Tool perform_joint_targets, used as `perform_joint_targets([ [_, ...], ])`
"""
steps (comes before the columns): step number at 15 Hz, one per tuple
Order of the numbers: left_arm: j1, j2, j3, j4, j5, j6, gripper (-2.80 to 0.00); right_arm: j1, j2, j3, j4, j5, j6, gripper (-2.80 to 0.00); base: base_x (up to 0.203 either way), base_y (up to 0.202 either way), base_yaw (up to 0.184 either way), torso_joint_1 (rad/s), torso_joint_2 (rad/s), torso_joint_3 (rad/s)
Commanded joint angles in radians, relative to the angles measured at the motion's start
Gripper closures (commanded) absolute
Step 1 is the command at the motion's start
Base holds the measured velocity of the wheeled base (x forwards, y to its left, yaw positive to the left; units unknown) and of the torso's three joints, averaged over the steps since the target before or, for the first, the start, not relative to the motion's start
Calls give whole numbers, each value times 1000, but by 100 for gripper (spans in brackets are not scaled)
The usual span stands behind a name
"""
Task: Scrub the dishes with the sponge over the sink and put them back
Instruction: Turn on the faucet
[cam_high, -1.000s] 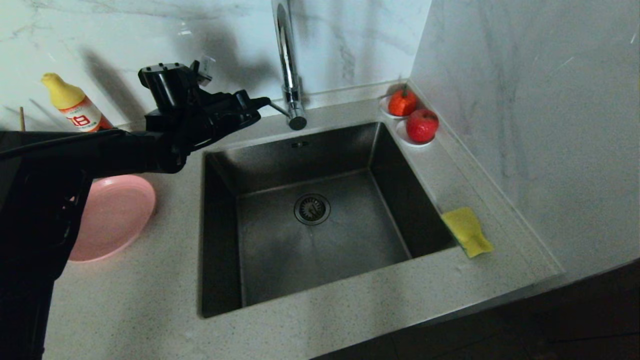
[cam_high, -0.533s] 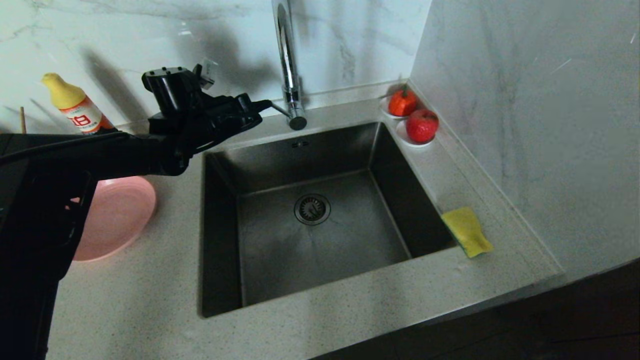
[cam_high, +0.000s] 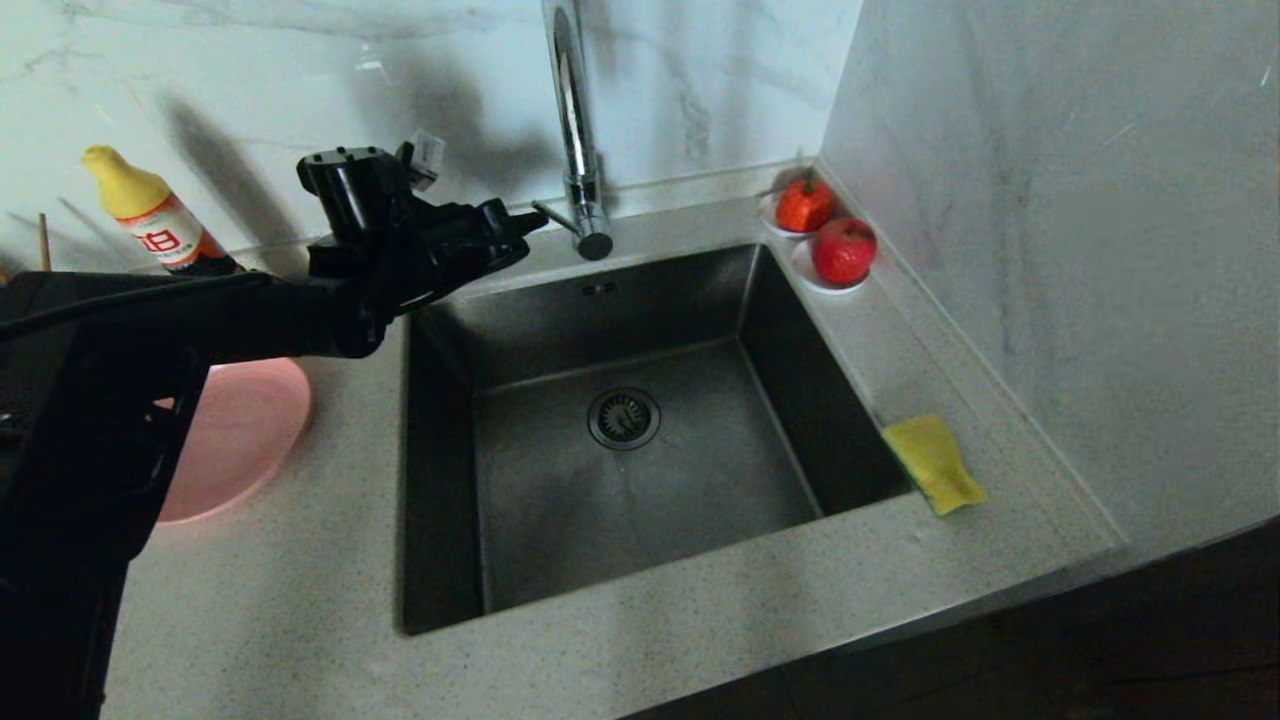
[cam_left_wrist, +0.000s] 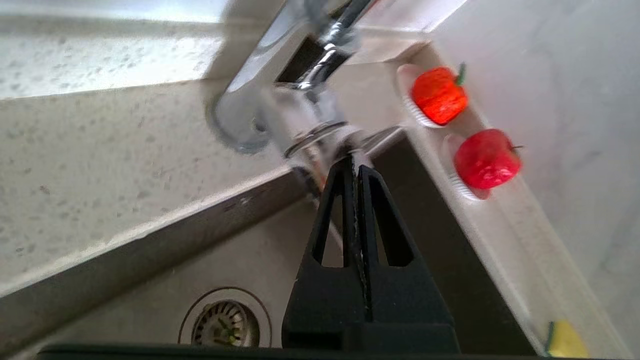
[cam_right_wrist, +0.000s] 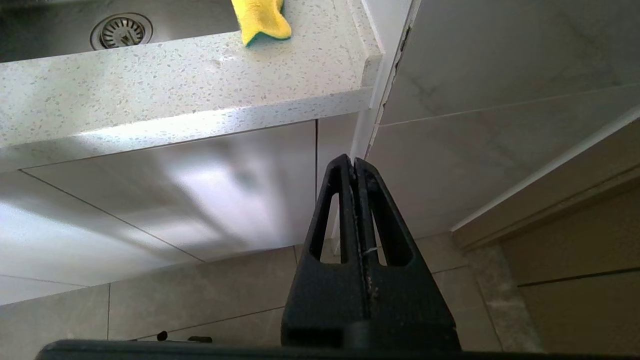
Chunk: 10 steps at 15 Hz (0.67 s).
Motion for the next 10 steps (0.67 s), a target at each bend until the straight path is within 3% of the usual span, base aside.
perform_joint_targets([
  [1,-4,2,1,-5,-5,-3,0,0,0,0,0,-1,0,0,0,0,0,0,0,0],
  [10,14,-65,1,2,0,-9,0,0,0,0,0,0,0,0,0,0,0,0,0,0],
])
